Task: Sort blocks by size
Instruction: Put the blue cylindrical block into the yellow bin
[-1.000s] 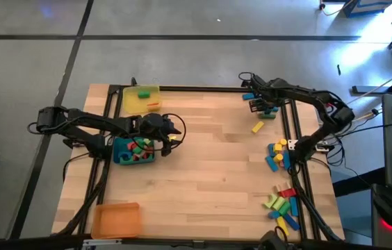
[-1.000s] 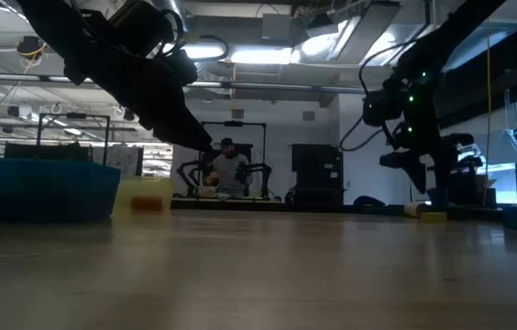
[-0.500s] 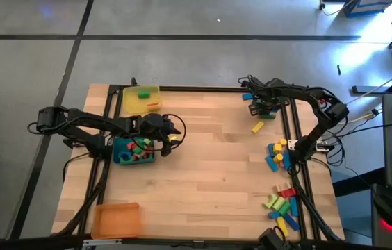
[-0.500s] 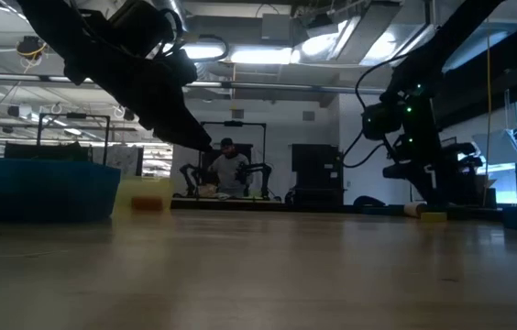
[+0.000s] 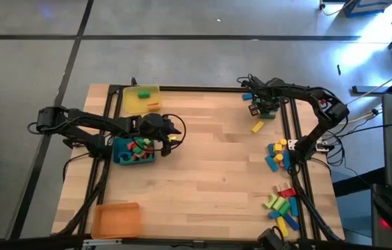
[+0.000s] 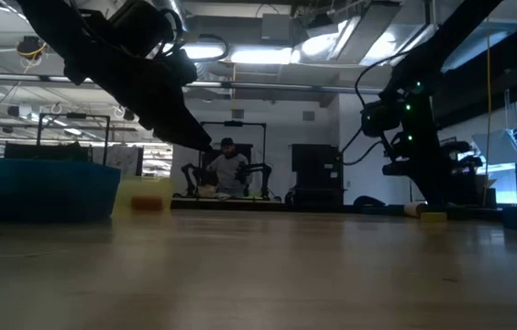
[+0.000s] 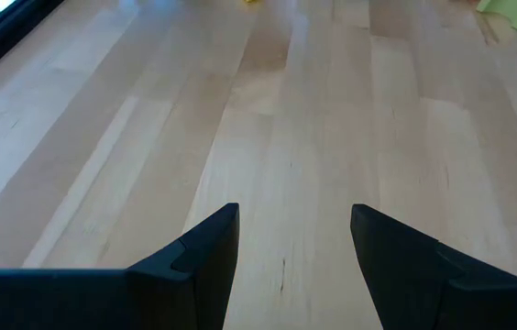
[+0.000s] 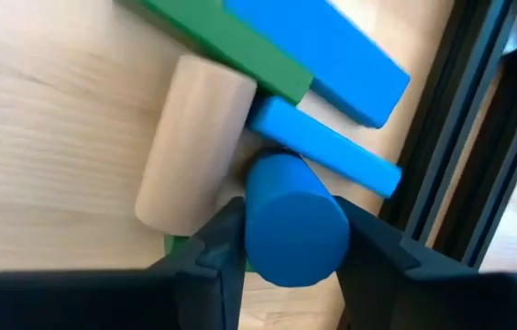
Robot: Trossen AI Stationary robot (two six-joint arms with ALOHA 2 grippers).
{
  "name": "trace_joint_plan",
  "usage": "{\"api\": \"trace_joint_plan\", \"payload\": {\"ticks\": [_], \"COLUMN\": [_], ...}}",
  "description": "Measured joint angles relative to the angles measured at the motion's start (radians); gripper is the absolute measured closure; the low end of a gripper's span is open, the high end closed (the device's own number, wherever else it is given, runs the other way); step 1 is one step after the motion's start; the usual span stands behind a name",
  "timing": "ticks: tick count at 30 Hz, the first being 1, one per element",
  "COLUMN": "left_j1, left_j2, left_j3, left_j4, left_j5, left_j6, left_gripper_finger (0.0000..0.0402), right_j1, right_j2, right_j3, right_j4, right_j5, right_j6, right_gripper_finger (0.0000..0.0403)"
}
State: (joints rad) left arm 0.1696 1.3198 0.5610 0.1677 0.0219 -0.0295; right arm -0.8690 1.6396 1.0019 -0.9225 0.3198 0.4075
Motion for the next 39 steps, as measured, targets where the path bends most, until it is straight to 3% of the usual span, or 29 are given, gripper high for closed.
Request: {"api": "trace_joint_plan", "payload": {"ticks": [12, 18, 23, 31, 39], "left_j1": [0.001, 0.007, 0.035, 0.101, 0.128], "left_j2": [-0.182, -0.368, -0.518, -0.667, -0.703], "left_j3": [0.001, 0.001, 0.001, 0.001, 0.001], "left_j4": [-0.117, -0.21, -0.245, -0.238, -0.242], "left_j5": [0.0, -0.043, -0.101, -0.123, -0.123], "left_j6": [-0.063, -0.062, -0.042, -0.02, -0.021], "left_gripper_finger": [0.0206, 0.0206, 0.0206, 0.0206, 0.0206], "right_j1": [0.152, 0.264, 0.354, 0.46, 0.507], "right_j2": [-0.068, -0.068, -0.047, 0.054, 0.214], "right_j3": [0.167, 0.179, 0.179, 0.18, 0.208], "right_j4": [0.045, 0.362, 0.621, 0.987, 1.273], "right_j5": [-0.034, -0.203, -0.272, -0.267, -0.26], "right_j6": [-0.052, -0.096, -0.118, -0.151, -0.152], "right_gripper_finger": [0.0266, 0.0264, 0.0265, 0.0264, 0.0263]}}
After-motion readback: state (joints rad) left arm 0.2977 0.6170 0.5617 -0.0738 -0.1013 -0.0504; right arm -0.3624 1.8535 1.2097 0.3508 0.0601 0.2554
